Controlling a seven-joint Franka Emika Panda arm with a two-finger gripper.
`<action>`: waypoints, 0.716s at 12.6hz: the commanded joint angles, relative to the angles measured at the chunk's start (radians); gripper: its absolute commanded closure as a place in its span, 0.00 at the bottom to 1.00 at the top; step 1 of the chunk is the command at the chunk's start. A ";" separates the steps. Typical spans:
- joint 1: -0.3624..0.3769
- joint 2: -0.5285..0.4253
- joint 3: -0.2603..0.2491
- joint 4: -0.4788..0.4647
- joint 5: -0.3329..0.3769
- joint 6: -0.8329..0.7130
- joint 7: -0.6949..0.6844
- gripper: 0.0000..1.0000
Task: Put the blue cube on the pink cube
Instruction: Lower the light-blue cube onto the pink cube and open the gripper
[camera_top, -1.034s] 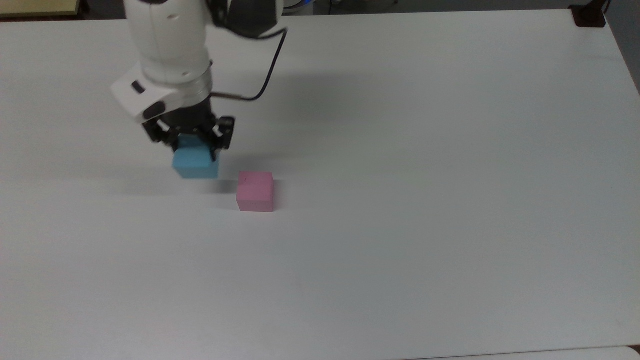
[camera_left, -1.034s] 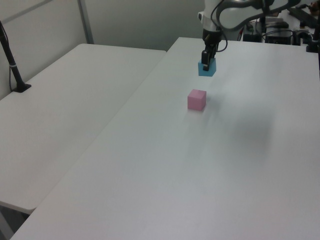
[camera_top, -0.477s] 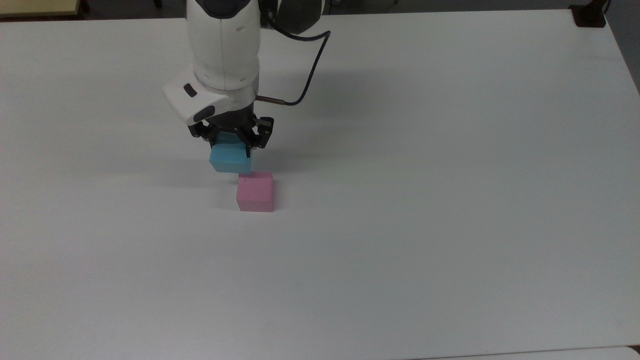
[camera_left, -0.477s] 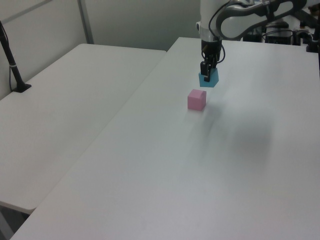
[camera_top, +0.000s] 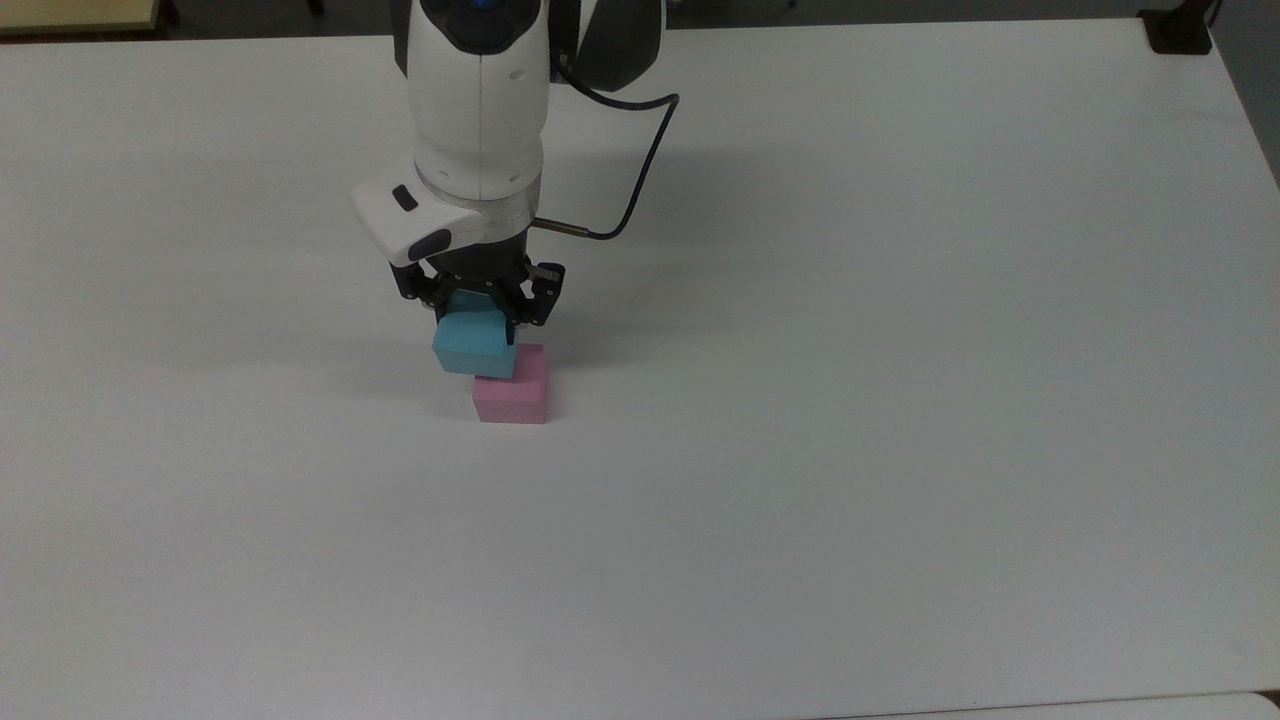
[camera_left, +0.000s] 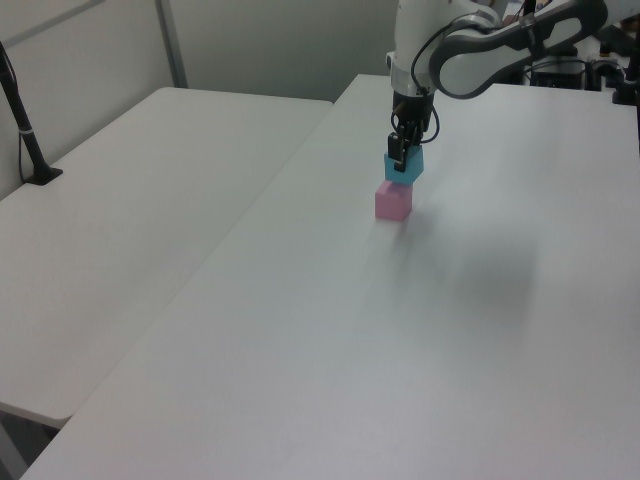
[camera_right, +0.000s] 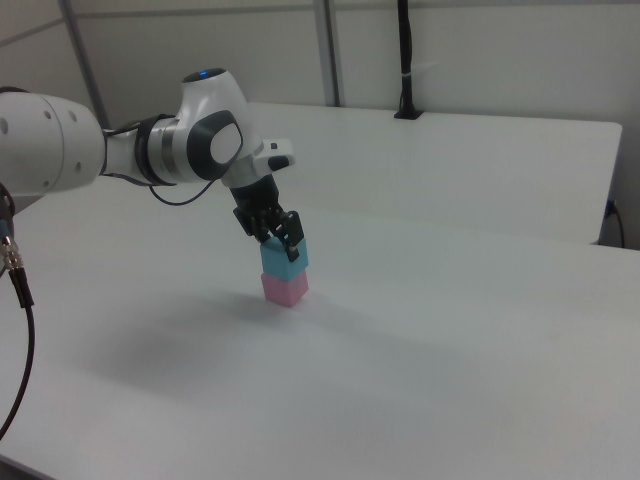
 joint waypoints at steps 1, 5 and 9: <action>0.007 0.017 0.006 -0.018 -0.048 0.037 0.040 0.00; 0.011 0.024 0.012 -0.014 -0.048 0.037 0.044 0.00; 0.004 -0.012 0.012 0.014 -0.034 0.017 0.044 0.00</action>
